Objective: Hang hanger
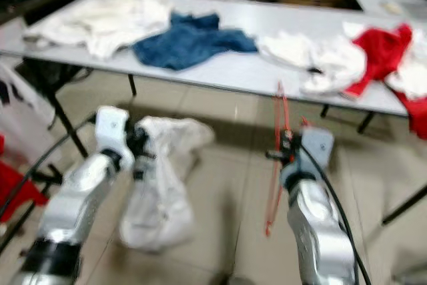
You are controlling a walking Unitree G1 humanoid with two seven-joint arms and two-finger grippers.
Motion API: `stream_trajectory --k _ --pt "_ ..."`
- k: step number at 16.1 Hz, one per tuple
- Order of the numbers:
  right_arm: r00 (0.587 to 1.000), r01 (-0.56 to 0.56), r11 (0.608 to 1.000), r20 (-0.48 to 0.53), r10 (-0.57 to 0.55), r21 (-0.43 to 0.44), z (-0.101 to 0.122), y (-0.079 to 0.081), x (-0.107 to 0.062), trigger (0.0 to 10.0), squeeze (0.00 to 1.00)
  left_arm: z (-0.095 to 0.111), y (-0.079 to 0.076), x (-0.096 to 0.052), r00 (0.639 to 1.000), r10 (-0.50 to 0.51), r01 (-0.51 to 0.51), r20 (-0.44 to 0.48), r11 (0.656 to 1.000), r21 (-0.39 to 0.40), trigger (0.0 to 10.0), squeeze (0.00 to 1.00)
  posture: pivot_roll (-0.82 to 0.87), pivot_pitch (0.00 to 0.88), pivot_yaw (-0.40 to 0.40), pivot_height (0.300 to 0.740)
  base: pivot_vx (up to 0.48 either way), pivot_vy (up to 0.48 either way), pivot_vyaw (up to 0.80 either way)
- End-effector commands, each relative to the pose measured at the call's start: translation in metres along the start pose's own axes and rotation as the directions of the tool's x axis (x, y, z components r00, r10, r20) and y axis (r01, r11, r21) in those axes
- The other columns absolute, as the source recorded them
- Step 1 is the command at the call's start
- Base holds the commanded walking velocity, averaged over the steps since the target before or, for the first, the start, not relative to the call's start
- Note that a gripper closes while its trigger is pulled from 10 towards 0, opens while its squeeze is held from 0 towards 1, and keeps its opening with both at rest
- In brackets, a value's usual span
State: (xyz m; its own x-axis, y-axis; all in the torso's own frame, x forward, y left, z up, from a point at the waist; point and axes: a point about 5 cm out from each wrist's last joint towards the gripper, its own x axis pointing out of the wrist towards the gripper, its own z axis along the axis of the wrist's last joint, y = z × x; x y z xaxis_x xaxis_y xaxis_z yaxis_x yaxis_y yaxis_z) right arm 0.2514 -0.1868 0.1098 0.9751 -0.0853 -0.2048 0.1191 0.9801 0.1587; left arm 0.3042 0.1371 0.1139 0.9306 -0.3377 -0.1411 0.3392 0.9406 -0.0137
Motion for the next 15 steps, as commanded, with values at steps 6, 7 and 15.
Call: stream_trajectory --k 6,7,15 --pt "0.999 -0.039 0.996 -0.015 0.038 -0.075 0.0021 0.0038 -0.0010 10.0 0.00 0.0148 -0.0029 0.0005 0.997 -0.014 0.013 0.070 1.000 0.021 10.0 0.00 -0.17 0.000 0.043 0.740 0.000 -0.414 0.00" --pt "0.999 -0.046 0.996 -0.022 0.045 -0.075 0.0017 0.0040 -0.0011 10.0 0.00 0.0137 -0.0021 -0.0012 0.998 -0.007 0.005 0.070 1.000 0.020 10.0 0.00 -0.16 0.000 0.032 0.740 0.000 -0.341 0.00" --pt "0.998 -0.054 0.996 -0.028 0.052 -0.069 0.0049 0.0060 0.0007 10.0 0.00 0.0184 0.0038 0.0005 0.996 0.025 -0.026 0.084 1.000 0.010 10.0 0.00 -0.16 0.000 0.038 0.740 0.000 -0.041 -0.60"
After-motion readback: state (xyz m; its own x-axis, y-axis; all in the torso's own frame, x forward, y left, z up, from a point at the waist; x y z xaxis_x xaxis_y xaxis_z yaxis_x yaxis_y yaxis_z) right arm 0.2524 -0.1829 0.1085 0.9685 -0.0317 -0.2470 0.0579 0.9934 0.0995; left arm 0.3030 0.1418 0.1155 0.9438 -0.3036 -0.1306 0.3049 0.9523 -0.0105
